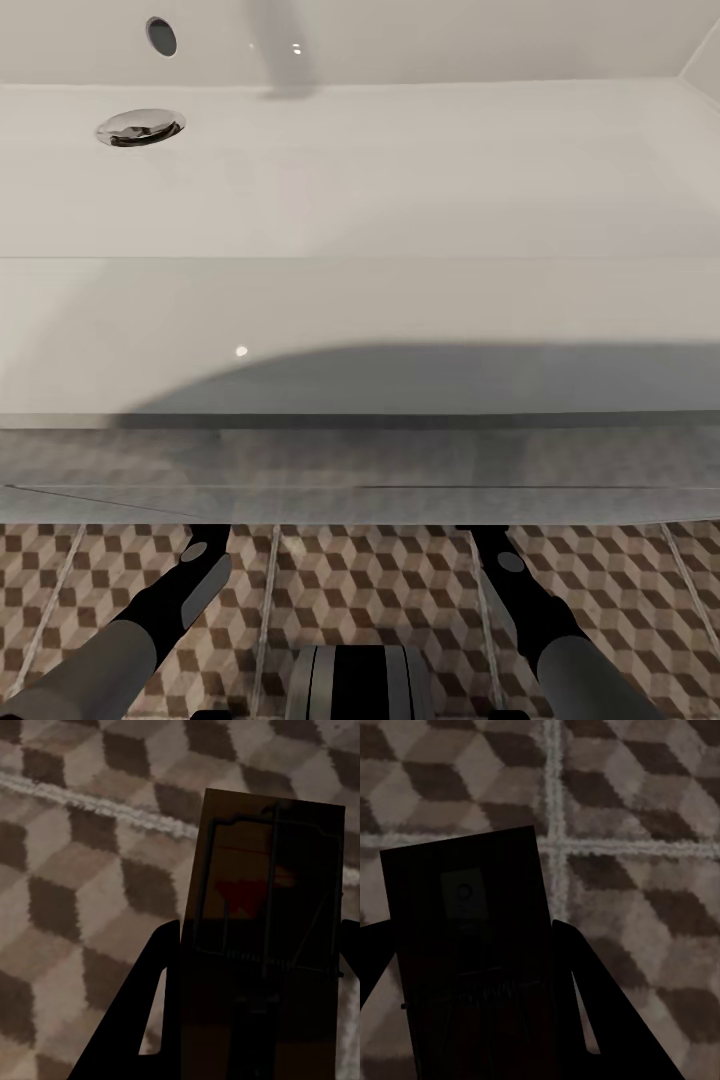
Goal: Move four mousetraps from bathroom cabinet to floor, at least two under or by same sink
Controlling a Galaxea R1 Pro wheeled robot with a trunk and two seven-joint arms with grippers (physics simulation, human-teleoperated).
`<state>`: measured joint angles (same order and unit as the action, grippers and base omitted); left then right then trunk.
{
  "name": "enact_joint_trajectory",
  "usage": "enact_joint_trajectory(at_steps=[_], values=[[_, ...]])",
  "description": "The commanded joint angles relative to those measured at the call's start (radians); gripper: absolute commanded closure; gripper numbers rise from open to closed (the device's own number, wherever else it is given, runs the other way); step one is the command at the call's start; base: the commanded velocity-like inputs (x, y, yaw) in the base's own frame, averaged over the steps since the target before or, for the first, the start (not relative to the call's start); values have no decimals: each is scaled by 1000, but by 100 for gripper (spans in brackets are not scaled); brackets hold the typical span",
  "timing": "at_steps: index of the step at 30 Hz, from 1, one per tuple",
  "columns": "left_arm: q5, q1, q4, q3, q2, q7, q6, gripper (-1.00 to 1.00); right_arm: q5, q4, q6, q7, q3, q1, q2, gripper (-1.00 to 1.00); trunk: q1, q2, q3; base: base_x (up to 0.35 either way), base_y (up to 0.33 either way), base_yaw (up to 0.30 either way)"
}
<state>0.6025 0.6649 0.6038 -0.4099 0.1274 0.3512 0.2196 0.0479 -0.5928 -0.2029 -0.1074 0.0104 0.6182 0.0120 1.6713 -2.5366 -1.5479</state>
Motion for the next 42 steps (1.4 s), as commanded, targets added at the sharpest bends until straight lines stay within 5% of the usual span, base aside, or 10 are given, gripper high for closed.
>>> enact_joint_trajectory(at_steps=[1, 24, 34, 42], values=[[6, 1, 1, -9, 1, 11, 4, 100, 1, 1, -3, -3, 1, 0, 0, 100, 0, 0, -1, 0, 0, 0], [7, 1, 1, -12, 0, 11, 2, 100, 3, 0, -1, -3, 0, 0, 0, 100, 0, 0, -1, 0, 0, 0], [10, -17, -7, -6, -41, 12, 12, 100, 9, -3, -13, -3, 3, 3, 23, 100, 0, 0, -1, 0, 0, 0], [10, -19, -8, -6, -47, 13, 9, 100, 9, -2, -12, -3, 2, 4, 24, 100, 0, 0, -1, 0, 0, 0]])
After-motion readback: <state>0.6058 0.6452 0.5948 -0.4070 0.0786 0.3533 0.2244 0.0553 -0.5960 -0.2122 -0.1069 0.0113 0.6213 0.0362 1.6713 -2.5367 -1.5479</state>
